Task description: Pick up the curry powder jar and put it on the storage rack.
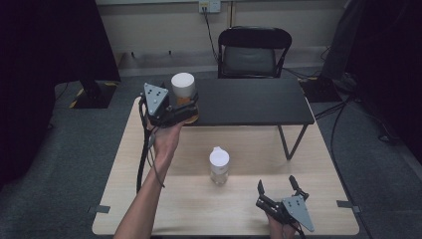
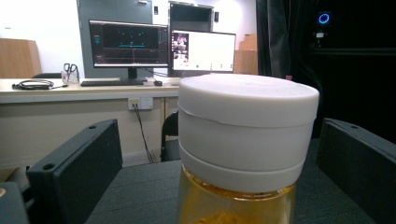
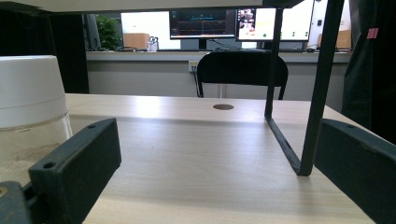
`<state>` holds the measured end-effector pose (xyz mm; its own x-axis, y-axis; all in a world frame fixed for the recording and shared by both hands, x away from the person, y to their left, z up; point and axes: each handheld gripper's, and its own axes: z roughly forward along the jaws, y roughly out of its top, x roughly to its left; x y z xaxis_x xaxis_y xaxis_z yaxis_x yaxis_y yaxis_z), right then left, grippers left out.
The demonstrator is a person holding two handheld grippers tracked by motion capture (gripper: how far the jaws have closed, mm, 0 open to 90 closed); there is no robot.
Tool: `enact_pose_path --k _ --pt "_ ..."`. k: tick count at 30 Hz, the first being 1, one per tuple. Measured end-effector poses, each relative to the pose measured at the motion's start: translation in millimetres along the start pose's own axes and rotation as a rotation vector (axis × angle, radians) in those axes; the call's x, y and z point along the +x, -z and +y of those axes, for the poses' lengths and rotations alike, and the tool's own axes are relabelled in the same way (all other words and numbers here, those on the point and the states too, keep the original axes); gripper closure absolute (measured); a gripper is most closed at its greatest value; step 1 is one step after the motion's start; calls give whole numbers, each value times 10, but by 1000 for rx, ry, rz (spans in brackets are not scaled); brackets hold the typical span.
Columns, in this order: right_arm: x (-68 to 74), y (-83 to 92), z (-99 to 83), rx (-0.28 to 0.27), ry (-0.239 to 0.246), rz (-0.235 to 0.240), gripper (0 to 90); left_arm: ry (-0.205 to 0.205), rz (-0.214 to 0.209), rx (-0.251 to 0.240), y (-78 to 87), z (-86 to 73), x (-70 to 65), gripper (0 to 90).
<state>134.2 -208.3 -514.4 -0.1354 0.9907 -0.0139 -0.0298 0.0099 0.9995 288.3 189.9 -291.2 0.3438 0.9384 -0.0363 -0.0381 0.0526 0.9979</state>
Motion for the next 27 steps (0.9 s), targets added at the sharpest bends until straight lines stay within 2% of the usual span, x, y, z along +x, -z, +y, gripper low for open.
enact_pose_path --k 4,7,9,13,16,20,23,27 --pt "0 0 0 0 1 0 0 8 3 -7 45 -17 1 0" --pt "0 0 0 0 1 0 0 -4 9 -11 108 -56 -22 0" --pt "0 0 0 0 1 0 0 5 4 -12 146 -77 -11 0" --pt "1 0 0 0 1 0 0 -2 2 -21 211 -120 -7 0" --pt "2 0 -1 0 1 -1 0 12 -6 -23 268 -140 8 0" --pt "4 0 -1 0 1 -2 0 17 -4 -21 391 -179 -2 0" --pt "3 0 0 0 1 -2 0 -6 15 -44 513 -272 -37 0" --pt "3 0 -1 0 1 -2 0 13 28 -67 662 -378 -19 0"
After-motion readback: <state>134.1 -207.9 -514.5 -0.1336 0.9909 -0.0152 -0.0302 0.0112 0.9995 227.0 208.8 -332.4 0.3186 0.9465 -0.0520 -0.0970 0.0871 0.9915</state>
